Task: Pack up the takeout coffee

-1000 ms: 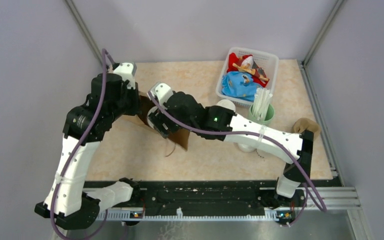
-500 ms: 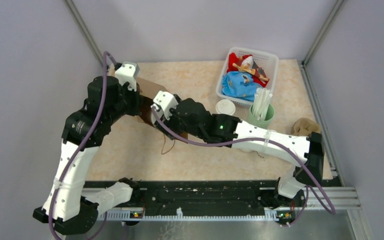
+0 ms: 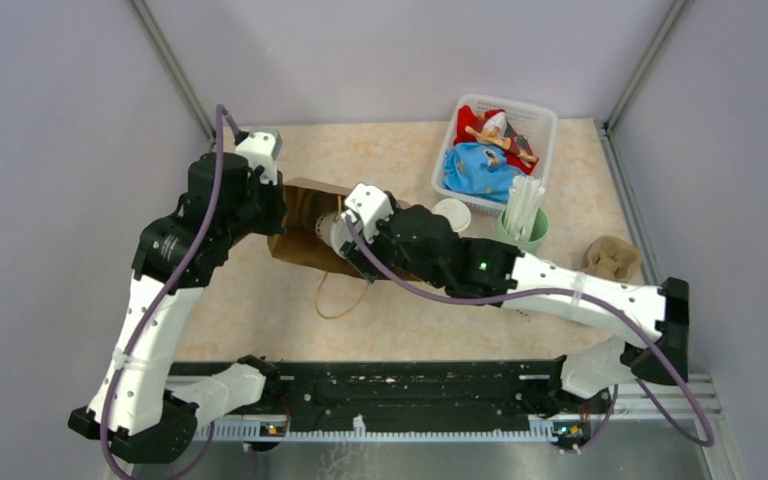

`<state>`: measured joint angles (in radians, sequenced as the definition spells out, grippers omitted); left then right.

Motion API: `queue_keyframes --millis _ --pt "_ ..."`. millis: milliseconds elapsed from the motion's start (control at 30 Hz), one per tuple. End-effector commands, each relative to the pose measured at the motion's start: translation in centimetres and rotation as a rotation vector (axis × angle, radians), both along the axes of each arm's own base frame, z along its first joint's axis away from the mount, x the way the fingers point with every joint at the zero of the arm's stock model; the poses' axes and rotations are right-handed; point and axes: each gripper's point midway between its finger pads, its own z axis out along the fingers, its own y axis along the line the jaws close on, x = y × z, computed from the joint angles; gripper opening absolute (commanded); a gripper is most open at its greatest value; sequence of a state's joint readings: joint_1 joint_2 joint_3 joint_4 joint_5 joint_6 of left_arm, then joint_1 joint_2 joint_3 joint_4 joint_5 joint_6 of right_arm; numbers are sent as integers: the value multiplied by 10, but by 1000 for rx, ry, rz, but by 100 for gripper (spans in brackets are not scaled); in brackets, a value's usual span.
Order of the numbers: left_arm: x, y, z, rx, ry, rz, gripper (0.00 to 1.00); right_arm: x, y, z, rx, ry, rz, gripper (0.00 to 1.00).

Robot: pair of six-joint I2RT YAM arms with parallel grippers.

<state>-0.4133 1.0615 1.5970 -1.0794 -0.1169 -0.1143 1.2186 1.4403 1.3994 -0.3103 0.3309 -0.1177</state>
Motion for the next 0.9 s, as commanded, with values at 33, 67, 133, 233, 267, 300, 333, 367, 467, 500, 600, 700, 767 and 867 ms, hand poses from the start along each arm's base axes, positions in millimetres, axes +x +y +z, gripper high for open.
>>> queue_keyframes --millis 33,67,133,233,267,300,333,367,467,500,600,700,767,867 --pt "7 3 4 -25 -36 48 0 -12 -24 34 154 22 -7 47" --pt "6 0 5 -31 -41 33 0 -13 -26 31 152 18 -1 47" --pt "4 -6 9 -48 -59 -9 0 -12 -27 20 134 10 6 46" --pt "1 -15 16 -75 -88 -71 0 -11 -23 1 66 -11 37 46" --pt "0 -19 18 -86 -100 -98 0 -9 -21 -5 45 -17 38 46" --pt "-3 -26 20 -103 -108 -137 0 -7 -19 -10 30 -23 38 45" --pt "-6 -32 21 -120 -111 -174 0 -6 -17 -12 21 -31 42 45" --pt "-8 -37 21 -133 -110 -199 0 -4 -14 -15 11 -38 45 45" --pt "-13 -44 16 -155 -101 -243 0 4 -7 -20 -5 -67 29 45" --pt "-14 -45 13 -157 -100 -257 0 8 -7 -22 -10 -80 16 45" --pt "-18 -46 9 -148 -114 -282 0 16 -6 -23 -10 -104 -1 45" --pt "-23 -46 4 -141 -135 -310 0 20 -6 -32 -45 -142 15 45" --pt "-27 -44 3 -134 -161 -321 0 21 -6 -38 -78 -167 38 46" --pt "-30 -41 -5 -118 -178 -325 0 25 -6 -44 -116 -221 59 47"
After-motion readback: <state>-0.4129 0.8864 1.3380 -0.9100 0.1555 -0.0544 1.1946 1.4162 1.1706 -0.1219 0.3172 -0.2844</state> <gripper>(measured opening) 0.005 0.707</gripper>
